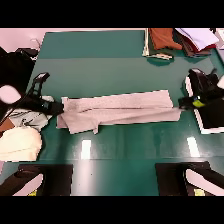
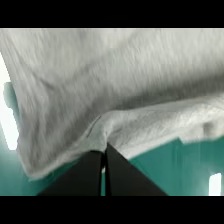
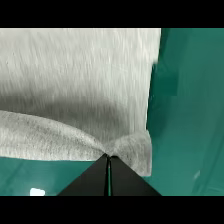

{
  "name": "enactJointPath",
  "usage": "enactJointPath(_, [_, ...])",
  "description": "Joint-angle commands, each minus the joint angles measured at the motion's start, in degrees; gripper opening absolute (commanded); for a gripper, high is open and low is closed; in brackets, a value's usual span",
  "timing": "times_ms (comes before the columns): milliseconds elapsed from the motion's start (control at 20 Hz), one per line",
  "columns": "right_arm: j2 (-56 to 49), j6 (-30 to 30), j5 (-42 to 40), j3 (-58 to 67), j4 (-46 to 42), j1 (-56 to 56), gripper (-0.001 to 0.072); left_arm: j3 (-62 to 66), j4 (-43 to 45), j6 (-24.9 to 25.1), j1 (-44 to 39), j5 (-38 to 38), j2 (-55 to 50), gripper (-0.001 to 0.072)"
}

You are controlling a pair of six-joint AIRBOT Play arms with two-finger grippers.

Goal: Fold the shirts.

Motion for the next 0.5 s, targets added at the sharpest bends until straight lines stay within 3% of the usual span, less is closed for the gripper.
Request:
enactJointPath(0, [-10.9,0.7,-1.7,10.4,0.0,1.9,0.0009,6.4,1.0,0.3,0.1,8.2,-9.7,0.0019])
enactJointPath(350, [-24.0,0.7,0.0,22.5,4.1,1.8,0.0014,12.5,0.9,0.2,0.0,13.7,-18.8,0.0021])
enactJointPath(400, [-25.2,0.5,0.0,23.1,6.2,1.2,0.0037,12.6,0.8,0.0,0.0,14.1,-19.0,0.0098])
enactJointPath(450, [-26.3,0.4,-0.3,23.8,8.9,0.3,0.0251,12.7,0.8,-0.7,0.0,14.5,-19.0,0.0389])
